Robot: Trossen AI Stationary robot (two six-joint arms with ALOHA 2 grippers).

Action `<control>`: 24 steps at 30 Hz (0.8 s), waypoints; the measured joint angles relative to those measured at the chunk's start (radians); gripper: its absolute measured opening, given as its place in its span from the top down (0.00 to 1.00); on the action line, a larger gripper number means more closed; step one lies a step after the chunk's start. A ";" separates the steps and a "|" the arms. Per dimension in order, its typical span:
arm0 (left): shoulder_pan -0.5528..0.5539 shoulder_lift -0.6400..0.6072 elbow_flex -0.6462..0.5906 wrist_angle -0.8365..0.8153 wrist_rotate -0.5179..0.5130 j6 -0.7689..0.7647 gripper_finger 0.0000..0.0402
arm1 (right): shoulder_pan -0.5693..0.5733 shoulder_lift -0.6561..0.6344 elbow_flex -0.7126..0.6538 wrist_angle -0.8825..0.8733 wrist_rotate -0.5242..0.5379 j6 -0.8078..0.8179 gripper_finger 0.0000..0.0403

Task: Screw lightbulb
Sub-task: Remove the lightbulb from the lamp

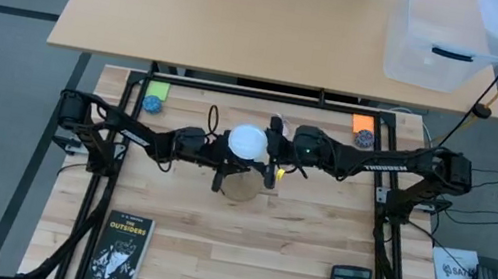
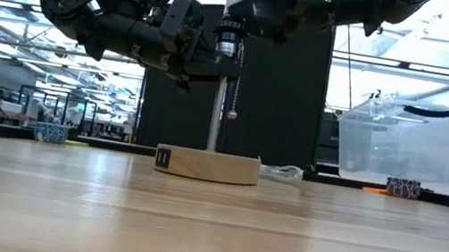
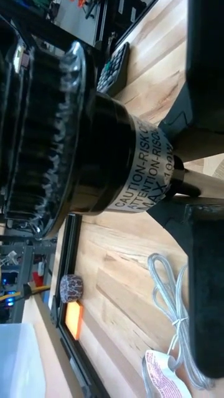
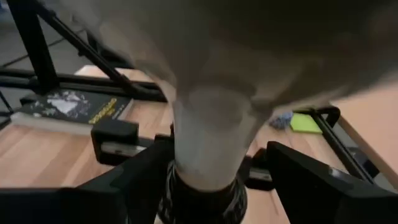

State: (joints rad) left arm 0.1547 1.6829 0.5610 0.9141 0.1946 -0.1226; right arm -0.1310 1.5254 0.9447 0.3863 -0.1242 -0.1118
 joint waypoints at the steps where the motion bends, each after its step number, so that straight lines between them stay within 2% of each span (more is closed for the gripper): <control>1: 0.000 0.000 0.000 -0.003 0.000 0.000 0.83 | 0.000 -0.002 0.000 -0.007 0.010 -0.004 0.35; 7: -0.001 -0.001 0.001 -0.023 -0.030 0.000 0.83 | 0.000 -0.114 -0.043 -0.128 0.097 -0.028 0.35; 15: -0.001 0.000 0.001 -0.020 -0.037 0.000 0.83 | 0.008 -0.348 -0.158 -0.325 0.132 0.032 0.35; 21: -0.001 0.000 0.000 -0.010 -0.057 -0.001 0.82 | 0.108 -0.344 -0.278 -0.238 0.123 0.126 0.35; 24: -0.001 0.001 0.000 -0.003 -0.078 -0.001 0.82 | 0.191 -0.290 -0.316 -0.104 0.188 0.118 0.35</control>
State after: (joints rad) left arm 0.1539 1.6840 0.5610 0.9115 0.1162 -0.1234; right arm 0.0601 1.2353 0.6291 0.2825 0.0642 0.0061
